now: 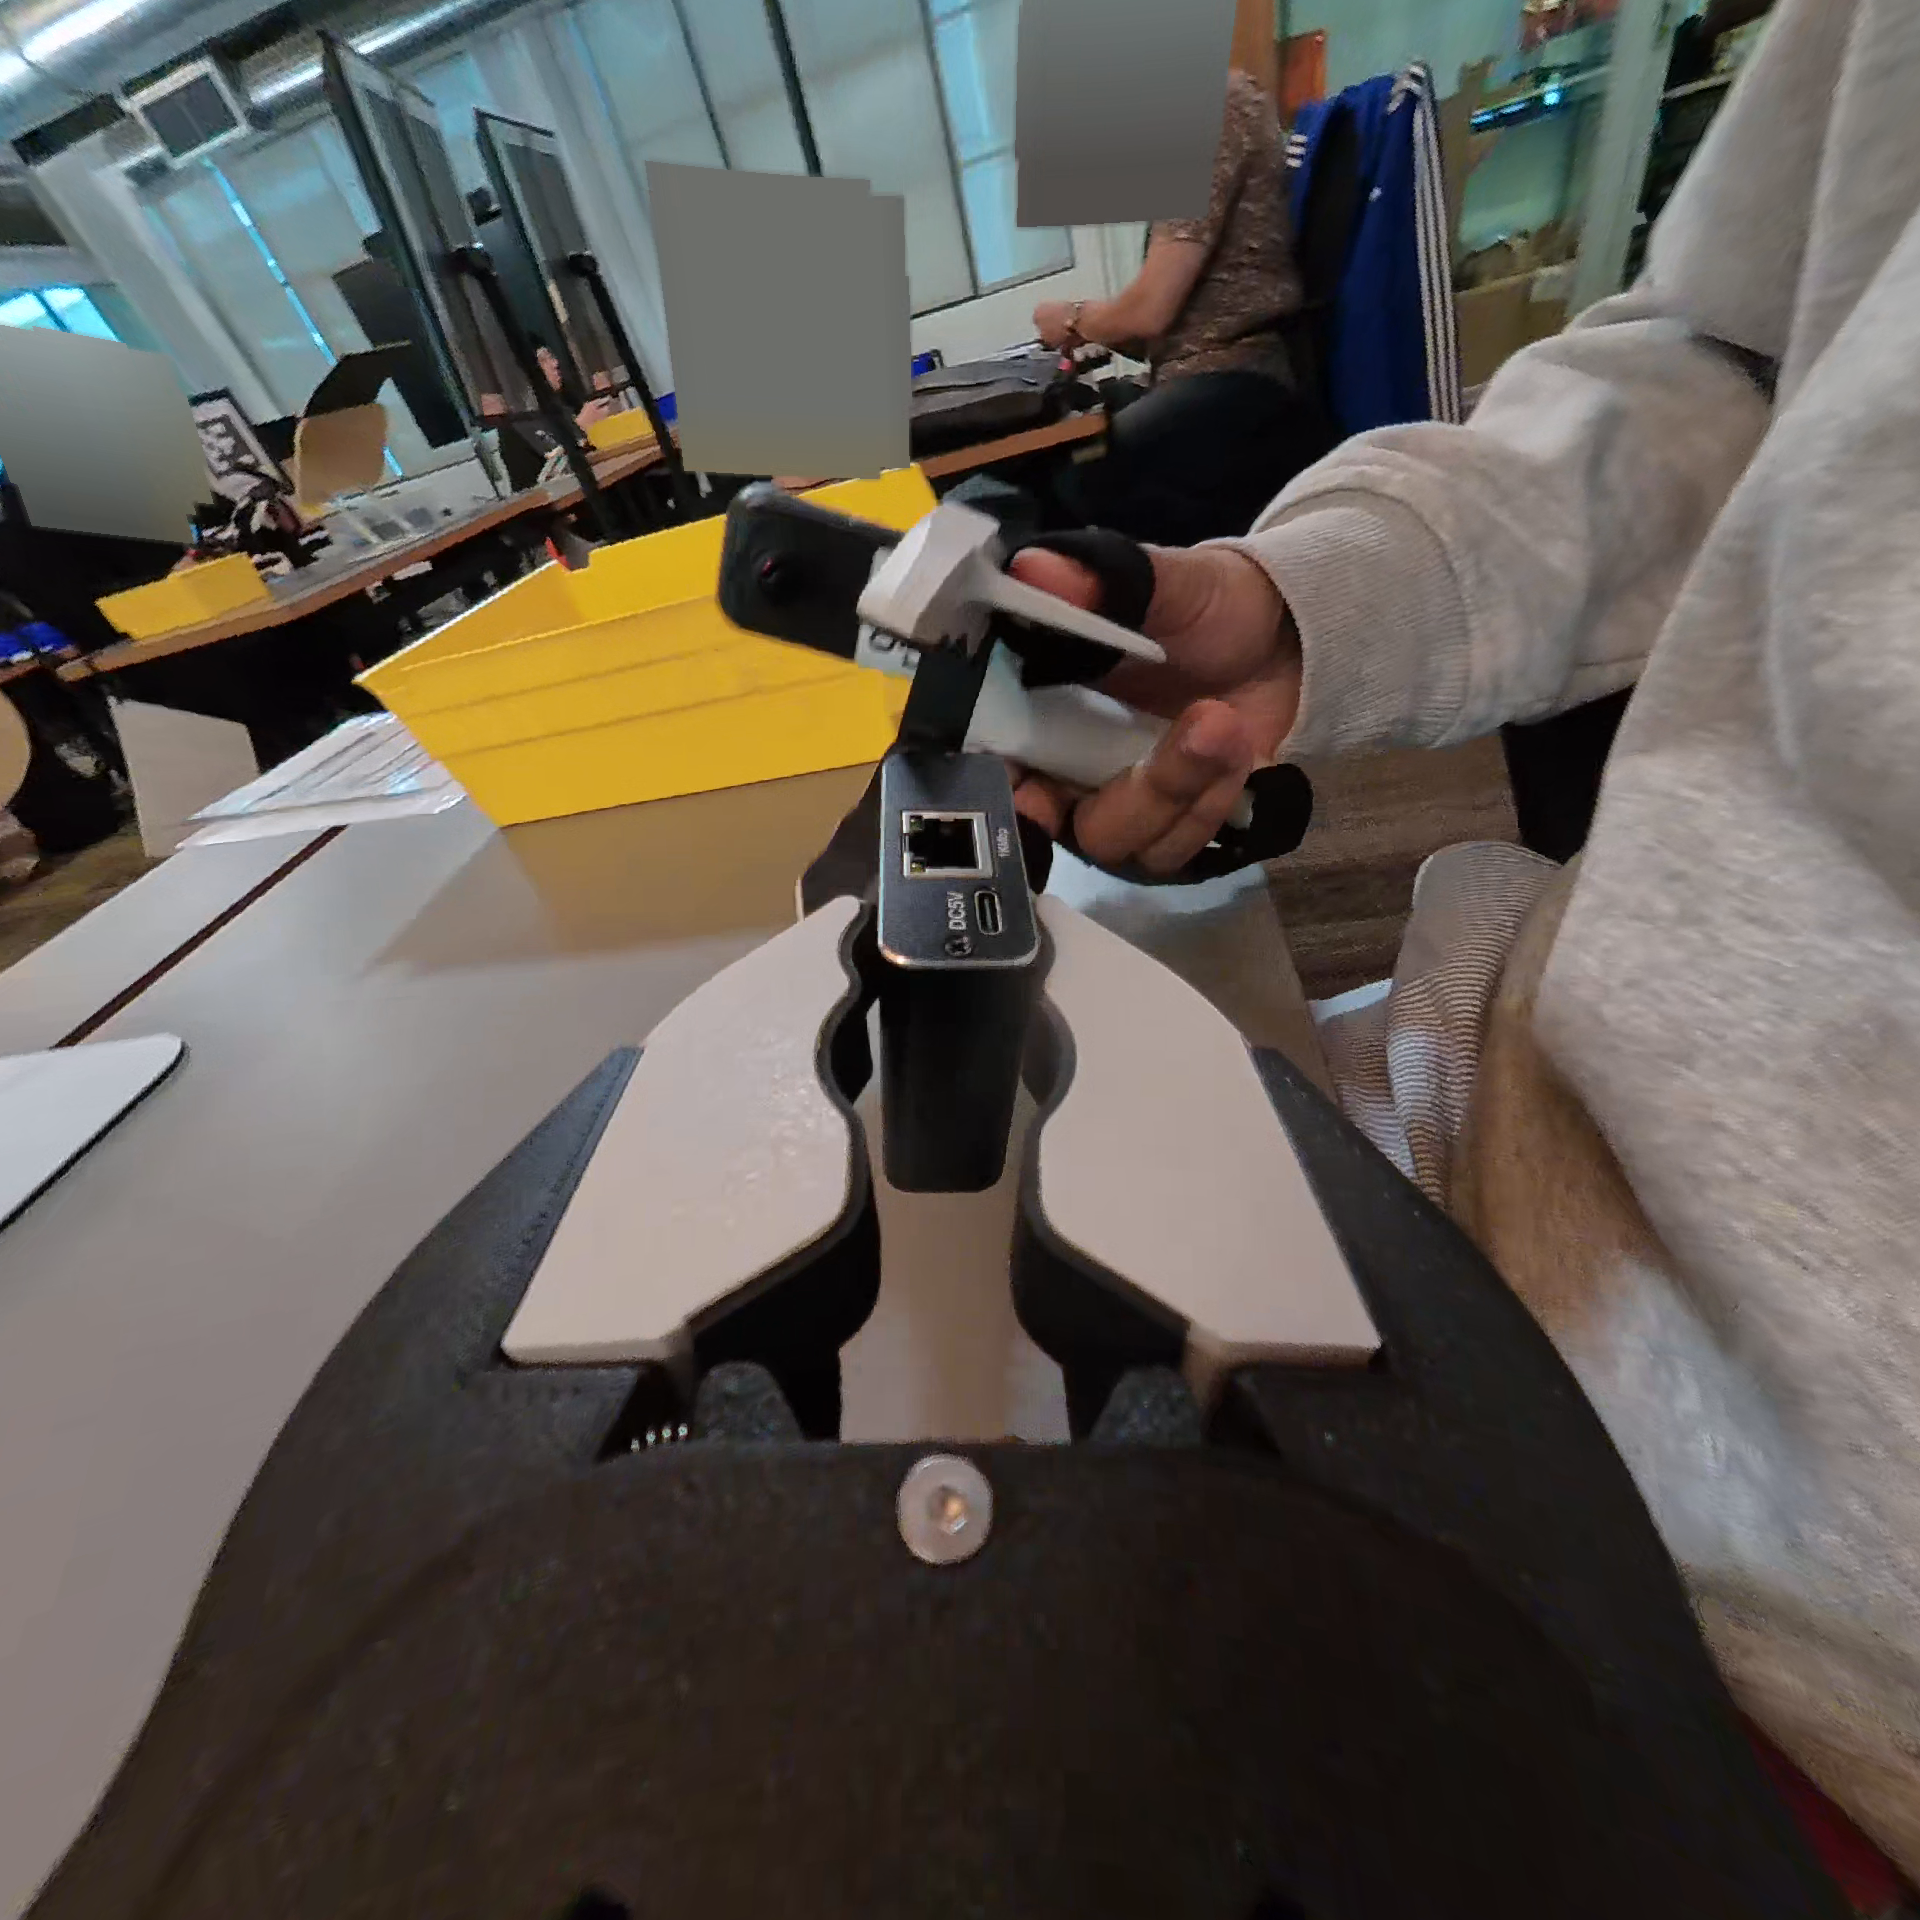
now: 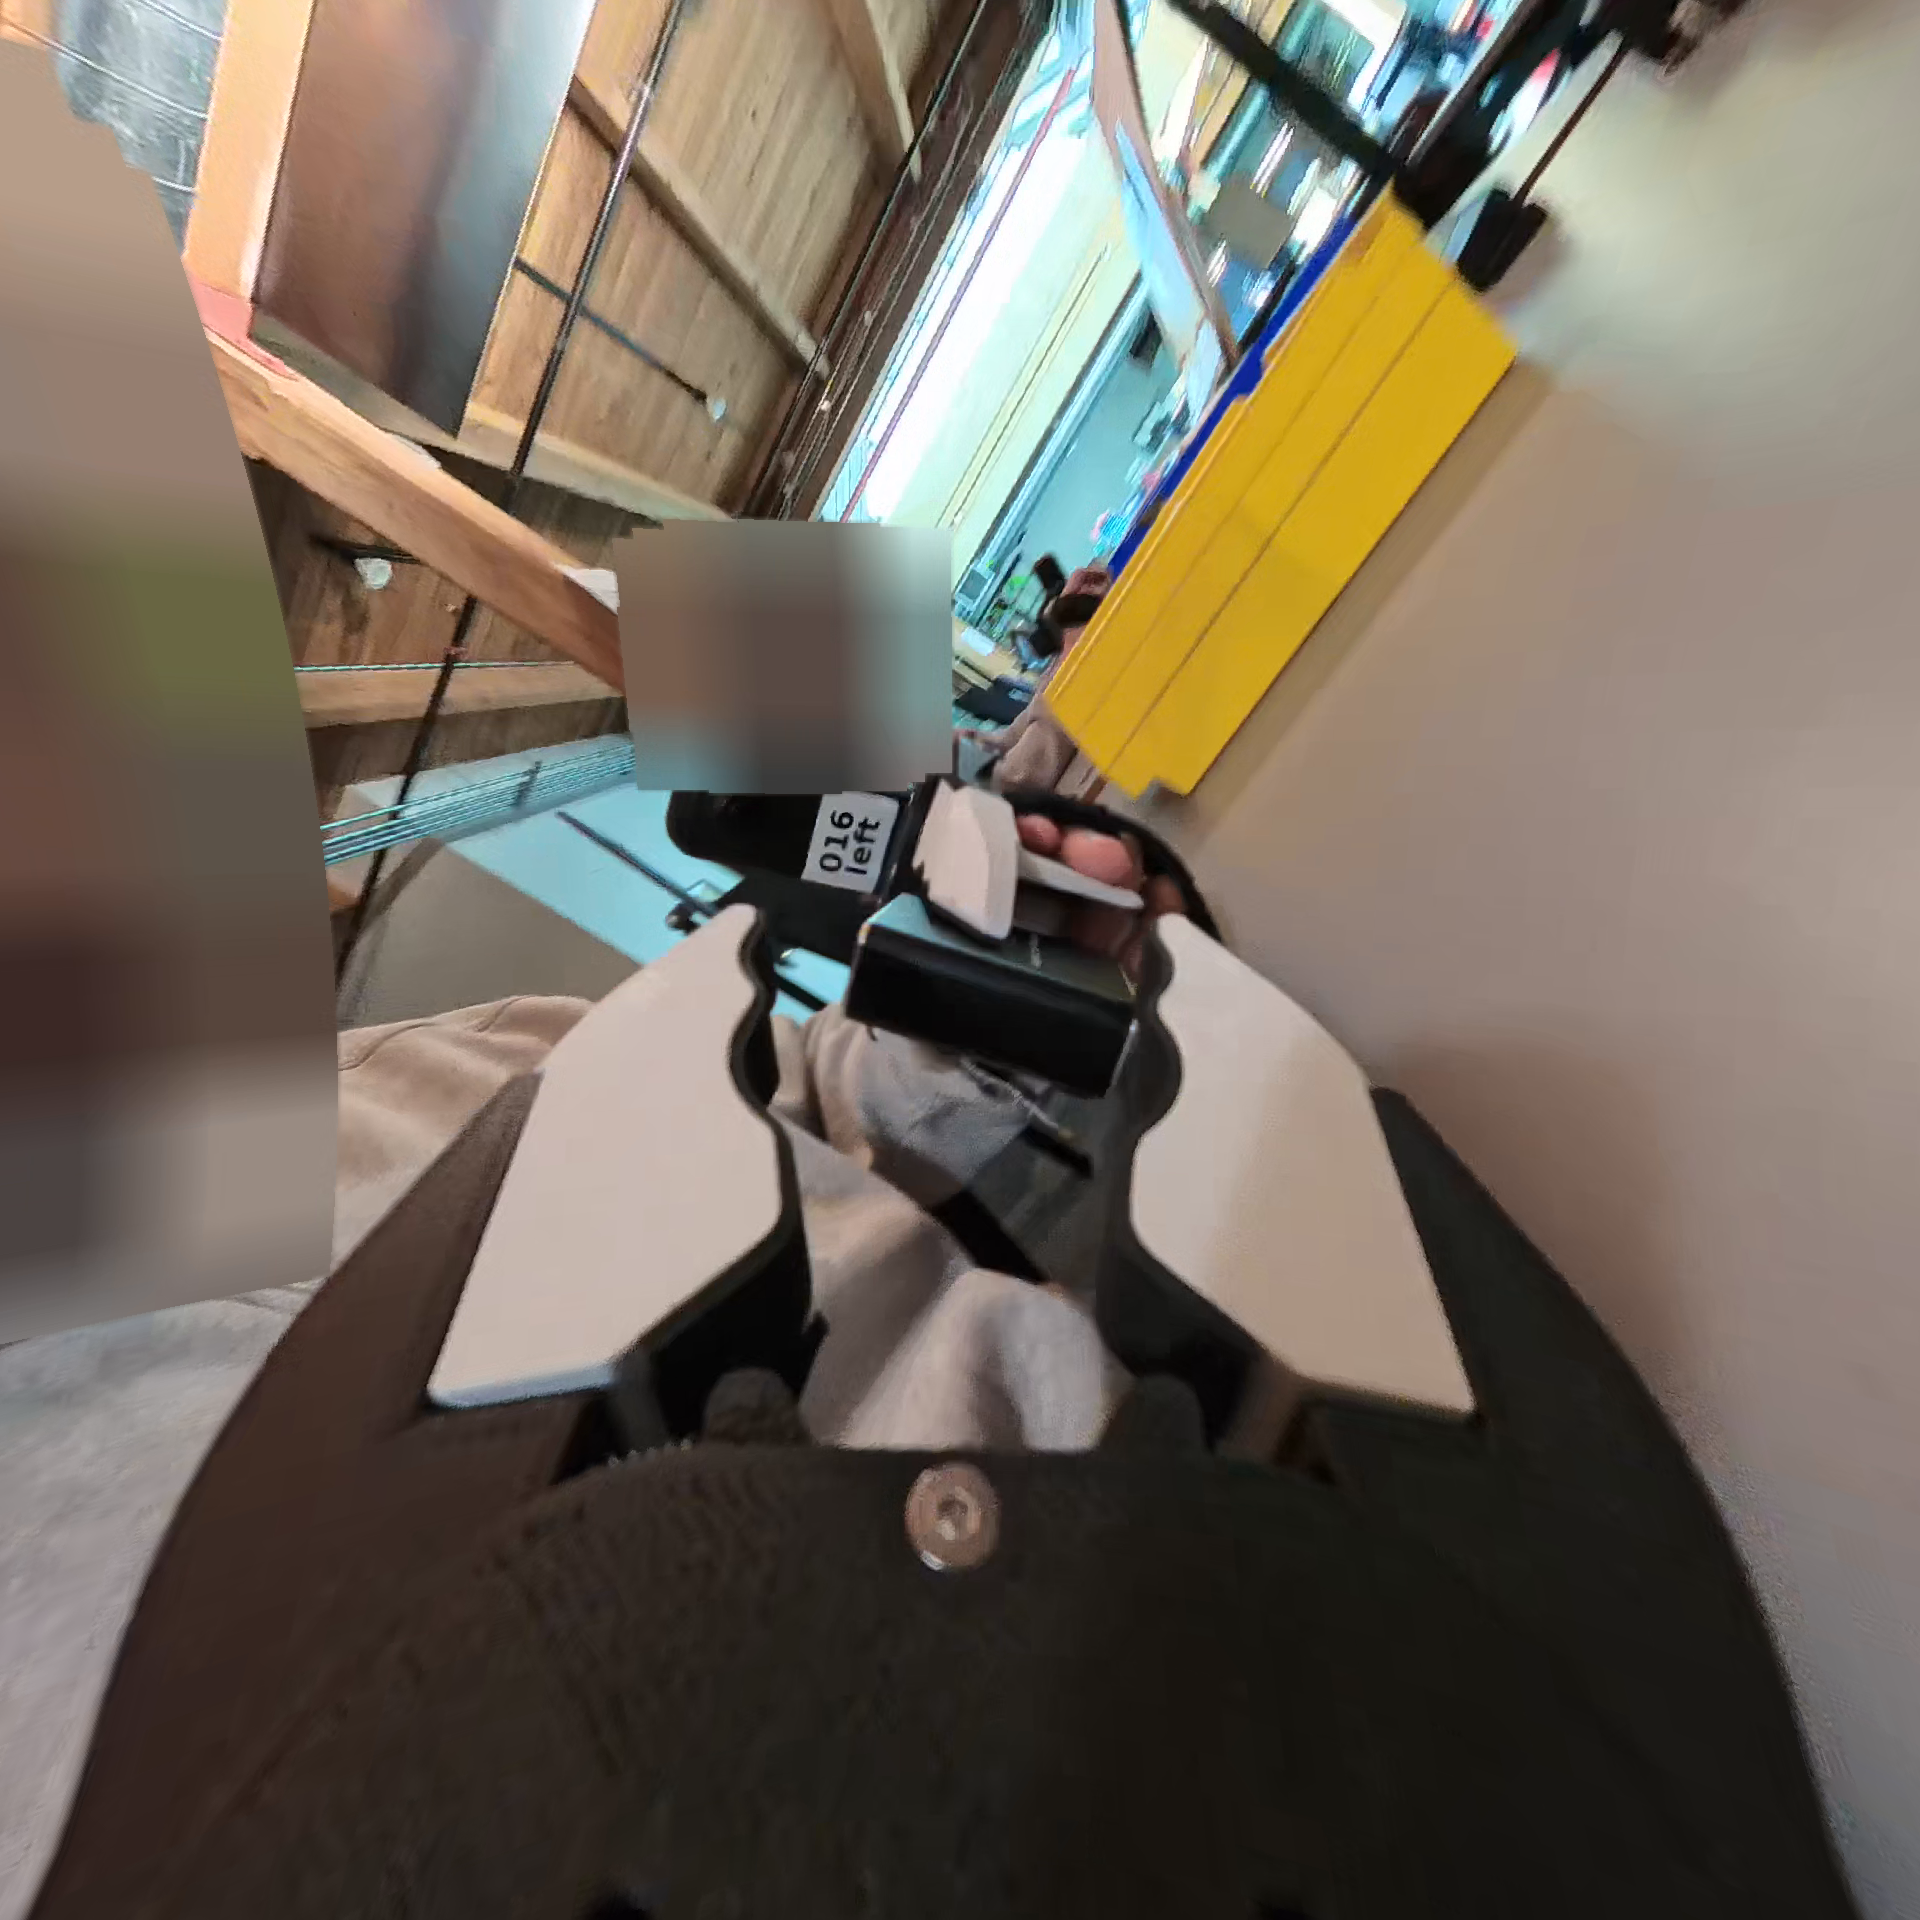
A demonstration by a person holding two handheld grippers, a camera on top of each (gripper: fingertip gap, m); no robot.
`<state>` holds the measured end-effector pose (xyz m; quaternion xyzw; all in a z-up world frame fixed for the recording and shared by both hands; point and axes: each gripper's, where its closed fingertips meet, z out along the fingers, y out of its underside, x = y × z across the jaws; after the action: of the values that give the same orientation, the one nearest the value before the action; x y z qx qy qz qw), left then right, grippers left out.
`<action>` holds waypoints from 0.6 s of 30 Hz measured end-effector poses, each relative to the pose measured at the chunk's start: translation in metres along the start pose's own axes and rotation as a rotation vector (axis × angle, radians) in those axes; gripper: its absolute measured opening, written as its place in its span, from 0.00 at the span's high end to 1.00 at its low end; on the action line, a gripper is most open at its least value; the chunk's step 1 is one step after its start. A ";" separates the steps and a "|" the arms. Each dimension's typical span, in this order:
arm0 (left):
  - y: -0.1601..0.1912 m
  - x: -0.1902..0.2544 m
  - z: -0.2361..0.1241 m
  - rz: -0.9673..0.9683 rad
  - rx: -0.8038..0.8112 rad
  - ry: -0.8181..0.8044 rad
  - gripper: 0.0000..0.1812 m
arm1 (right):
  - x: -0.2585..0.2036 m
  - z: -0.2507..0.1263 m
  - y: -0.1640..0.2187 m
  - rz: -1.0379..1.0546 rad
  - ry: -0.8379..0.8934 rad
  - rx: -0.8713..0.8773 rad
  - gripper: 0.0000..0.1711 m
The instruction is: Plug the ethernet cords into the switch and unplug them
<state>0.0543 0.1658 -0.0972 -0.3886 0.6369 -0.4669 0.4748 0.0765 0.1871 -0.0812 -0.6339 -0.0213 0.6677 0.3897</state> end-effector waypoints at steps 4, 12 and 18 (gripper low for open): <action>0.004 -0.010 -0.002 -0.036 -0.013 -0.039 0.87 | 0.001 -0.001 -0.003 -0.224 0.119 -0.003 0.61; 0.028 -0.017 -0.001 0.006 -0.244 -0.168 0.87 | 0.002 0.017 0.001 -0.760 0.438 -0.038 0.51; 0.031 -0.019 0.003 0.178 -0.395 -0.295 0.87 | 0.015 0.030 0.022 -0.881 0.597 -0.137 0.50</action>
<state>0.0607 0.1910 -0.1224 -0.4800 0.6712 -0.2283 0.5167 0.0415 0.1938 -0.0990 -0.7512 -0.2170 0.2285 0.5800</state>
